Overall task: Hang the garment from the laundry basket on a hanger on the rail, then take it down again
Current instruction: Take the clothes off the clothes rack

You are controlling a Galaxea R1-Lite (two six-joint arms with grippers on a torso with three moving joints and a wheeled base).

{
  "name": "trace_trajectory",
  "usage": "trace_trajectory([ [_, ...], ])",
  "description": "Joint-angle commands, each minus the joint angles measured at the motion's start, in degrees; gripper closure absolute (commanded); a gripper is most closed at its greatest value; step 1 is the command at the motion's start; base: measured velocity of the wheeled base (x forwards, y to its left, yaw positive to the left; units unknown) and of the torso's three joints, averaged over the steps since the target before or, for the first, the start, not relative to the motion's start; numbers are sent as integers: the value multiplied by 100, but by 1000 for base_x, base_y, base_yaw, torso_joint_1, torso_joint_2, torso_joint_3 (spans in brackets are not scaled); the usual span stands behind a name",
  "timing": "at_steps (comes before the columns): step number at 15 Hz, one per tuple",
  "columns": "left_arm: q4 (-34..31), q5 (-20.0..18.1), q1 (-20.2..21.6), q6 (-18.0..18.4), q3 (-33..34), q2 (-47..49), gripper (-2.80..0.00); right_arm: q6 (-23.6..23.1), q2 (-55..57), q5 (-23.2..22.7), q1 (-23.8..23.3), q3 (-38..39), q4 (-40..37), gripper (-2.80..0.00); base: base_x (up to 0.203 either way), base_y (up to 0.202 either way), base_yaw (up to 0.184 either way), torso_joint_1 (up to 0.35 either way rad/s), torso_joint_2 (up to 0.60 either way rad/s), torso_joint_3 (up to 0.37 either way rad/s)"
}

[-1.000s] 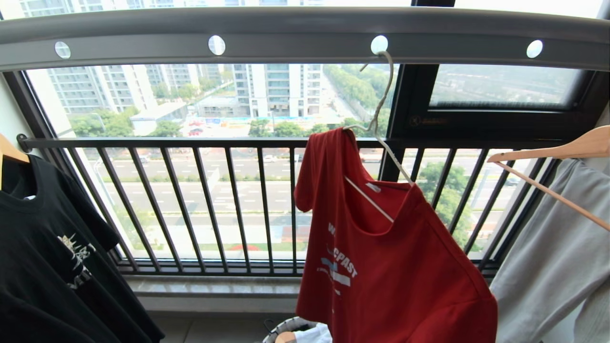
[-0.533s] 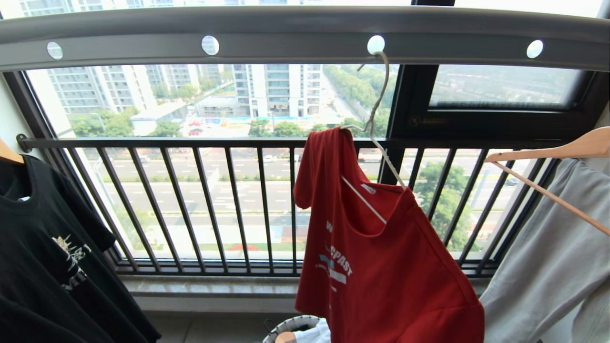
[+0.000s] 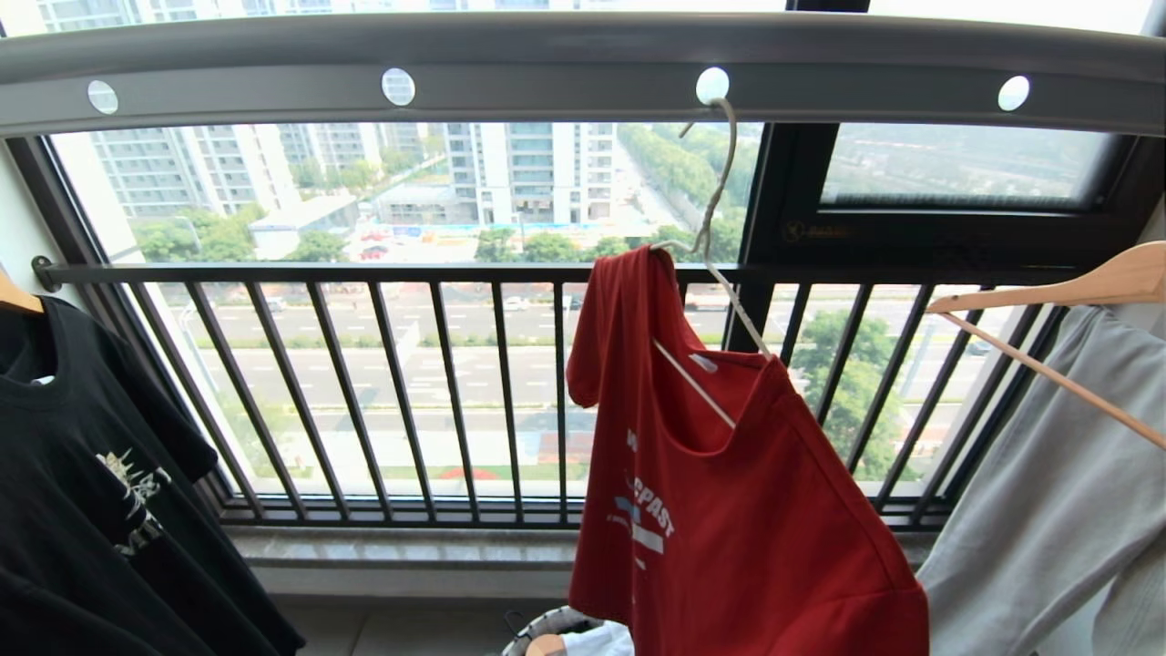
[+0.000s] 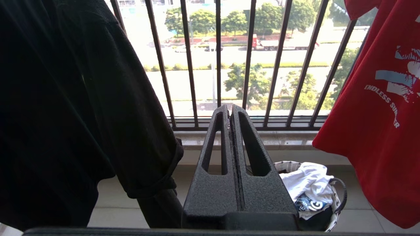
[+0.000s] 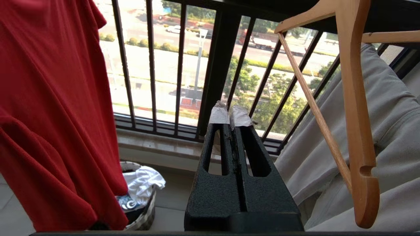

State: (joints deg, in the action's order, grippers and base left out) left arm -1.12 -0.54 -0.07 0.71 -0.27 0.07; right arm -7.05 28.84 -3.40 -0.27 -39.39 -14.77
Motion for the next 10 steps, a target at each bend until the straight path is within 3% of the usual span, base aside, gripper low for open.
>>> trace_trajectory([
  [1, -2, -6, -1, 0, 0, 1, 0, 5, 1390, -138, 11, -1130, -286, 0, 0, 0, 0, 0, 0, 0],
  [3, -2, 2, -1, 0, 0, 1, 0, 44, 2061, -273, 134, -2040, -700, 0, 0, 0, 0, 0, 0, 0],
  [4, -2, 2, -1, 0, 0, 1, 0, 94, 2350, -308, 354, -2419, -876, -280, 0, 0, 0, 0, 0, 0],
  [8, -2, 2, -1, 0, 0, 1, 0, 438, 3285, -208, 1604, -3594, -1437, -280, 0, 0, 0, 0, 0, 0],
  [10, -2, 2, -1, 0, 0, 1, 0, 676, 3705, 422, 2283, -3932, -1504, -280, 0, 0, 0, 0, 0, 0],
])
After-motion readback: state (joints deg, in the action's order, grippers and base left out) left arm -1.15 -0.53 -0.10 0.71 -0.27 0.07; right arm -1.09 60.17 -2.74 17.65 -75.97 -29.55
